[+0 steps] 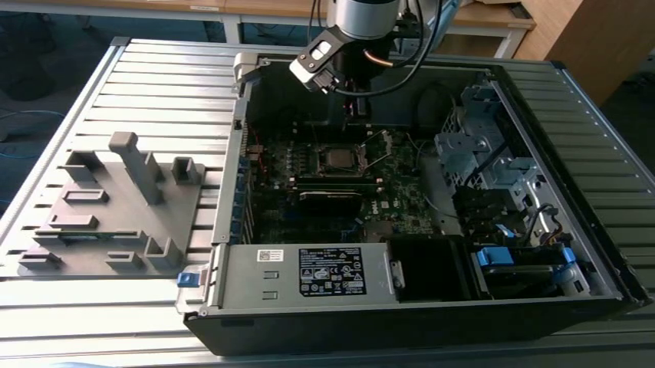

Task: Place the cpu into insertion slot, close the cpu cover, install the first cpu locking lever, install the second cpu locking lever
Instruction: 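Close the cpu cover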

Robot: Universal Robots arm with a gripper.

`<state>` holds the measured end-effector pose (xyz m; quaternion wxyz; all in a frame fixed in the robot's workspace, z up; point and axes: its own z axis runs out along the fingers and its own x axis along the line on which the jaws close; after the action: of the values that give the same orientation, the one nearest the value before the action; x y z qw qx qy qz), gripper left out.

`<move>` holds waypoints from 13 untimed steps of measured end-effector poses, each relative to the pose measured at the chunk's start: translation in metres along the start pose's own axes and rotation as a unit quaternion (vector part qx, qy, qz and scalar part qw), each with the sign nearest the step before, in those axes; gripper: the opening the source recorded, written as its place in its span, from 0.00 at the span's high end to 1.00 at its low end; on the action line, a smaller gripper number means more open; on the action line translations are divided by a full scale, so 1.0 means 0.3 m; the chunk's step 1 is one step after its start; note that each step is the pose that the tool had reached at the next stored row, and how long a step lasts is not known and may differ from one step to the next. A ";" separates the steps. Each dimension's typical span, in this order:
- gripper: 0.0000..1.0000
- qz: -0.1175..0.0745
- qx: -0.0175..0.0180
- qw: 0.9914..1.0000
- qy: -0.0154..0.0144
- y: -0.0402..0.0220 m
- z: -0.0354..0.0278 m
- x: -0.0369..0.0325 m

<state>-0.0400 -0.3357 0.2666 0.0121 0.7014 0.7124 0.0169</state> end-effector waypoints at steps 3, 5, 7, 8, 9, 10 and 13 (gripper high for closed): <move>0.89 0.000 0.000 1.000 0.000 0.000 -0.002 0.000; 0.89 0.000 0.000 1.000 0.000 0.001 -0.015 0.000; 0.89 0.000 0.000 1.000 0.000 0.001 -0.028 0.000; 0.89 0.000 0.000 1.000 0.000 0.001 -0.028 0.000; 0.89 0.000 0.000 1.000 0.000 0.001 -0.028 0.000; 0.89 0.000 0.000 1.000 0.000 0.001 -0.028 0.000; 0.89 0.000 0.000 1.000 0.000 0.001 -0.028 0.000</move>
<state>-0.0400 -0.3357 0.2750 0.0121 0.7014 0.7125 0.0169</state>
